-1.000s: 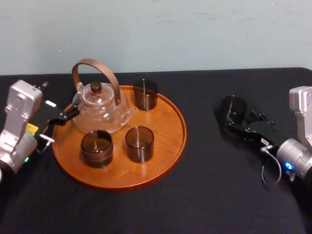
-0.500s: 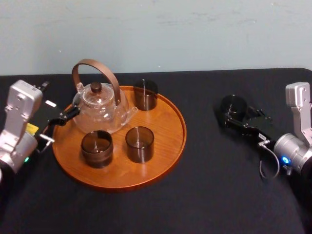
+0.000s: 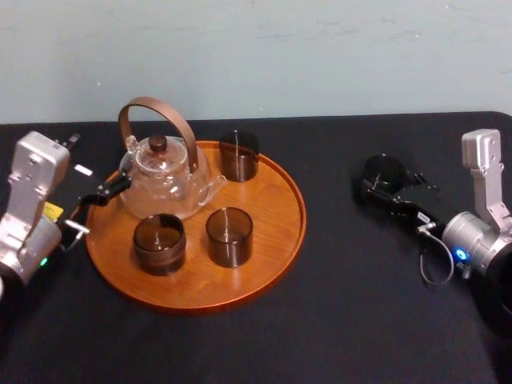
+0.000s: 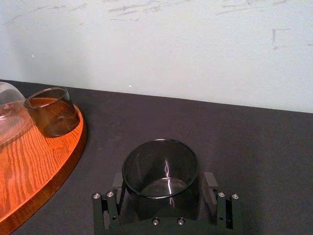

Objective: Pick up the glass from the table and place it on the tray.

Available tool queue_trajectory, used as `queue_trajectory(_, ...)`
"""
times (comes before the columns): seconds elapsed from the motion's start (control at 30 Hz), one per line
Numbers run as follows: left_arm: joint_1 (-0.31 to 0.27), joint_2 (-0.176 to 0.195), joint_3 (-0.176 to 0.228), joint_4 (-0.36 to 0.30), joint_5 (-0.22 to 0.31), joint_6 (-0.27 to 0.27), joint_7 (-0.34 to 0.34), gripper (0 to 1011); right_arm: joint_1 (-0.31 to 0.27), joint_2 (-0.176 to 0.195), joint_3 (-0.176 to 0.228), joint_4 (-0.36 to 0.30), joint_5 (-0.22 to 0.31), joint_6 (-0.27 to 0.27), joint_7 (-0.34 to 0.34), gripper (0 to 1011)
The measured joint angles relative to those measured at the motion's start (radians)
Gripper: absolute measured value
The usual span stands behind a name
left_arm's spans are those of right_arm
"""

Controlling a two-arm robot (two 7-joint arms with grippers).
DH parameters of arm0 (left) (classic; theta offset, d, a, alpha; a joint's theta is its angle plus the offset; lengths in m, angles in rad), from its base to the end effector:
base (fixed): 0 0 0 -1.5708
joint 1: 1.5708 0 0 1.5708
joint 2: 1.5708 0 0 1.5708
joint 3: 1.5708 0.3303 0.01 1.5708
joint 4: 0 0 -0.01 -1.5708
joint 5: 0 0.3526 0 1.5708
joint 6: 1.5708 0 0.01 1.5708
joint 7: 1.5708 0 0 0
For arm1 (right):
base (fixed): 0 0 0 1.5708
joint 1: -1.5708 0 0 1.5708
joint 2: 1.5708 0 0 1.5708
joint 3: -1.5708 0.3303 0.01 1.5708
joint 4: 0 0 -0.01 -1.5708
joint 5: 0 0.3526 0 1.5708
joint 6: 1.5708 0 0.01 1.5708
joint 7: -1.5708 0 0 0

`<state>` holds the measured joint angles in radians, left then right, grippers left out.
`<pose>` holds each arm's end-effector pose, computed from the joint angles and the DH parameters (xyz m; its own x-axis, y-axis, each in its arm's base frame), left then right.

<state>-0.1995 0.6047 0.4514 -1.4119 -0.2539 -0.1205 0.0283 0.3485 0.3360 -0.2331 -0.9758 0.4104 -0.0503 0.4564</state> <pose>0.4060 0.0940 -0.3432 0.2923 0.8803 0.3738 -0.9553 0.2873 0.0704 0.4614 -0.1122 -0.4009 0.4240 -0.8996 -0.1050 0.8752 0.4368 -0.2079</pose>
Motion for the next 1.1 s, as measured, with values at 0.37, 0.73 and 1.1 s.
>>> queue_trajectory(0.37,0.0,0.0,0.0,0.0,0.0,0.0,0.0,1002,0.041,-0.015,-0.007,0.063,-0.014,-0.021,0.018,1002)
queue_trajectory(0.73,0.0,0.0,0.0,0.0,0.0,0.0,0.0,1001,0.052,-0.019,-0.009,0.08,-0.018,-0.023,0.024,1002)
queue_trajectory(1.1,0.0,0.0,0.0,0.0,0.0,0.0,0.0,1001,0.05,-0.018,-0.009,0.076,-0.018,-0.022,0.022,1003)
